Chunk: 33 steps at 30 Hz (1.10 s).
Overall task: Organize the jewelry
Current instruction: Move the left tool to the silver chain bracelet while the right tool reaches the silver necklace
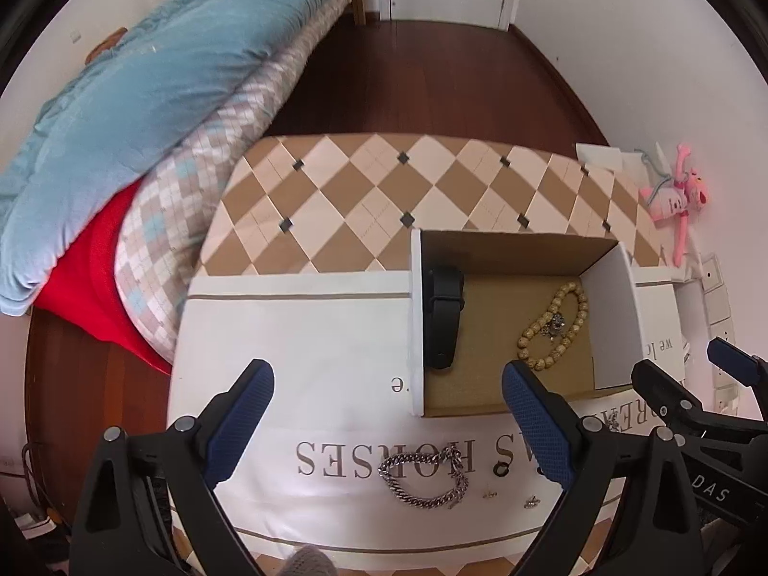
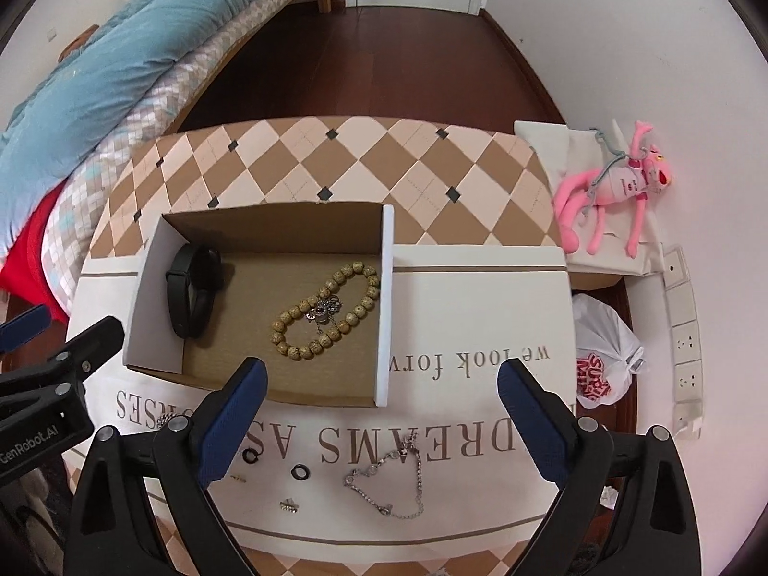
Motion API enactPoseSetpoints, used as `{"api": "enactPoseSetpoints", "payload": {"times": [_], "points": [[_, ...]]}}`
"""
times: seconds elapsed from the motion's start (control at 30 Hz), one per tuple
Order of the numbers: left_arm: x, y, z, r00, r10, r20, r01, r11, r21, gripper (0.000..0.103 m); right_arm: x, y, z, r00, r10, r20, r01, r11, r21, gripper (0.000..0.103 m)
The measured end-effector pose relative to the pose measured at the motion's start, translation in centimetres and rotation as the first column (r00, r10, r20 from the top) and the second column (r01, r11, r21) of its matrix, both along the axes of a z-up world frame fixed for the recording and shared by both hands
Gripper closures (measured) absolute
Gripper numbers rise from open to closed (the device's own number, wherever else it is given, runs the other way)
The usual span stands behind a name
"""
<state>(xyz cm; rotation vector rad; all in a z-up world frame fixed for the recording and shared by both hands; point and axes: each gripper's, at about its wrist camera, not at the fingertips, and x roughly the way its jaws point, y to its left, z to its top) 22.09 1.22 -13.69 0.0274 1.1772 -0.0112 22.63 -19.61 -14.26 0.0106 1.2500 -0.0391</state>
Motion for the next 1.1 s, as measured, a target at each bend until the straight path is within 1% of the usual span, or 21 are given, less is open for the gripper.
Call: {"api": "enactPoseSetpoints", "payload": {"times": [0.03,0.1,0.37,0.73,0.8,0.9,0.97,1.03,1.1], "points": [[-0.3,0.0,0.4,1.0,0.002,0.01,-0.002,1.0,0.003,0.006,-0.3,0.0,0.4,1.0,-0.002,0.01,0.003,1.0,-0.005,0.005],[-0.8,0.1,1.1,1.0,0.002,0.029,-0.002,1.0,0.007,0.006,-0.8,0.1,1.2,0.999,-0.004,0.032,0.005,1.0,-0.014,0.0],[-3.9,0.6,4.4,0.995,0.005,0.102,-0.006,1.0,0.006,0.006,-3.8,0.6,5.4,0.991,-0.017,0.131,0.021,0.999,-0.029,0.0],[-7.7,1.3,7.7,0.987,0.011,0.162,-0.009,1.0,-0.012,0.006,-7.8,1.2,9.4,0.978,-0.026,0.209,0.027,1.0,-0.003,0.0],[-8.3,1.4,8.1,0.986,0.024,0.167,-0.022,1.0,-0.012,0.006,-8.5,1.4,10.0,0.975,-0.024,0.22,0.023,1.0,0.008,0.0],[-9.2,1.7,8.4,0.982,0.055,0.181,-0.055,0.998,-0.005,0.006,-9.4,1.2,10.5,0.974,-0.034,0.225,0.023,0.999,0.048,0.0],[-9.5,2.0,7.9,0.98,0.07,0.186,-0.07,0.998,-0.005,0.006,-9.9,0.9,10.5,0.973,-0.044,0.226,0.028,0.997,0.073,0.0],[-9.8,2.3,7.0,0.98,0.08,0.182,-0.083,0.997,0.005,0.006,-10.5,0.3,9.8,0.973,-0.071,0.218,0.053,0.995,0.088,0.0],[-9.9,2.5,5.3,0.984,0.086,0.158,-0.089,0.996,0.007,0.006,-10.9,-0.7,8.4,0.975,-0.111,0.194,0.093,0.991,0.099,0.0]]}}
